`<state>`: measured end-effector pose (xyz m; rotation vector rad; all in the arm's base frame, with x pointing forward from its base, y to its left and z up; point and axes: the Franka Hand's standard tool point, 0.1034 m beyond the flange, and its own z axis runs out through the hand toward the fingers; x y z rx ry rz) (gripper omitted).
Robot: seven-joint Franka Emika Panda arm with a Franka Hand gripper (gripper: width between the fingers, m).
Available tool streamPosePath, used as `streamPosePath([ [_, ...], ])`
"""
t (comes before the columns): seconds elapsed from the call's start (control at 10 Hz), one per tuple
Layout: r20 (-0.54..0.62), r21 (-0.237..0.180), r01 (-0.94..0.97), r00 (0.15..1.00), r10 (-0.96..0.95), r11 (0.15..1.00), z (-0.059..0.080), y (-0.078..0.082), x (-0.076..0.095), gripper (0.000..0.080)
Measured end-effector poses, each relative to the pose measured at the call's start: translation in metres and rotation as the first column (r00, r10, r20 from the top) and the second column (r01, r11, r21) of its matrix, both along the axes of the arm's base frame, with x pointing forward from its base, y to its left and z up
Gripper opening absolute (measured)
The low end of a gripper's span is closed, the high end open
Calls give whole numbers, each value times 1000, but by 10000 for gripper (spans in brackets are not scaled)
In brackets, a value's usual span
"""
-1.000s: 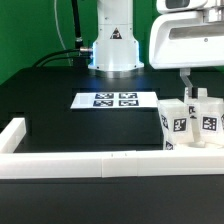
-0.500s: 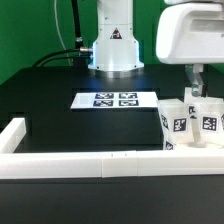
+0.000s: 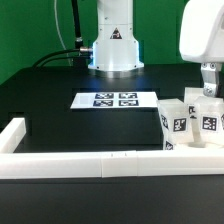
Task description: Assemble stool
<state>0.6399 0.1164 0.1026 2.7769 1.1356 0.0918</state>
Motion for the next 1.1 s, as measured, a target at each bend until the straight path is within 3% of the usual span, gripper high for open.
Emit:
streamPosePath([
  [0.2,-49,-20,24,998,-25,1000,-19,-6,-7,649],
  [0.4,-28,-24,44,999,-44,999,-32,-1,-6,649],
  [0.5,-25,-23,54,998,-55,998,-30,-3,-5,604],
  [0.7,-18,-19,97,995,-97,995,-30,-4,-5,333],
  [1.1,22,25,425,905,-425,905,-30,-5,-4,335],
])
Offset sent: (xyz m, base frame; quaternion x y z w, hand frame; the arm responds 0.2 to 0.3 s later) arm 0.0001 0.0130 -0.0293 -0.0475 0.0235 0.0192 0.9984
